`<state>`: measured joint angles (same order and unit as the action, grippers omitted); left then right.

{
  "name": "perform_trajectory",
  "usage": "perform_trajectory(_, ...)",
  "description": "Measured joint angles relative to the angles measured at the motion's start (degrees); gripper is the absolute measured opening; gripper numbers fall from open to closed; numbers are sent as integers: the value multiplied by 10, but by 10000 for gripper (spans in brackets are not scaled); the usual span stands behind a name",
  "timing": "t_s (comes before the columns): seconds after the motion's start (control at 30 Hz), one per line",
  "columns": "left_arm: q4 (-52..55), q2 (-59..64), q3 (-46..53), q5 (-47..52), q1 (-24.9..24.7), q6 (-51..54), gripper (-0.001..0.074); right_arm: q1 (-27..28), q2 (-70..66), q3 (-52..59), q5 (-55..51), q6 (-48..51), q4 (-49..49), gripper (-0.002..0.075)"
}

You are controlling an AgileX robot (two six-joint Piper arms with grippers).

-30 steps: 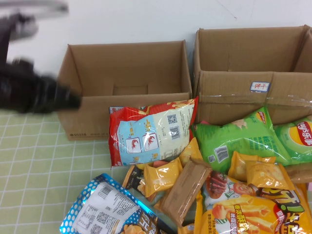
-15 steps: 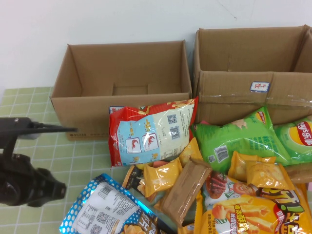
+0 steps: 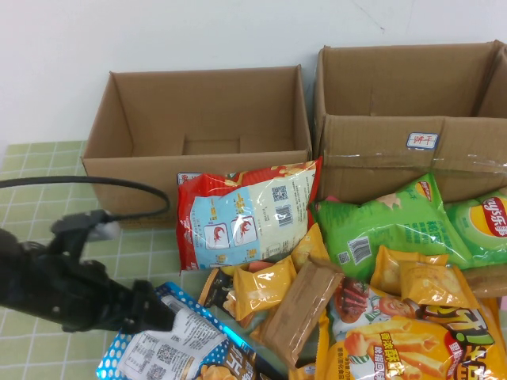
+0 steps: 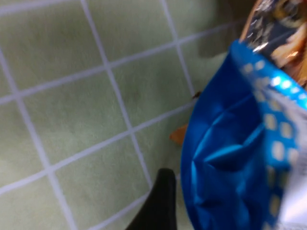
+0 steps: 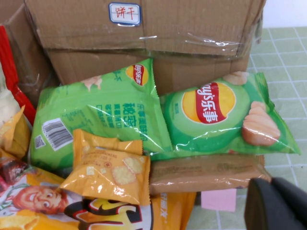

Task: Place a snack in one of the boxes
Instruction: Pick up the potato chip

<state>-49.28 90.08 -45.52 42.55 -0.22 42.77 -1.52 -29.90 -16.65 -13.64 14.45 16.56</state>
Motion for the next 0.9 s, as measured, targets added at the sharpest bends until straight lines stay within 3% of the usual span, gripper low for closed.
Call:
perform_trajectory(0.33, -3, 72, -14, -36, -83, -8, 666, 0, 0, 0, 0, 0, 0, -2)
perform_trajectory(0.4, -3, 77, -14, -36, -86, -8, 588, 0, 0, 0, 0, 0, 0, -1)
perform_trajectory(0.57, -3, 78, -14, -23, -87, -11, 191, 0, 0, 0, 0, 0, 0, -2)
perform_trajectory(0.6, -3, 78, -15, -17, -87, -13, 140, 0, 0, 0, 0, 0, 0, -1)
perform_trajectory(0.9, 18, 65, -117, 132, -87, -17, 78, 0, 0, 0, 0, 0, 0, 0)
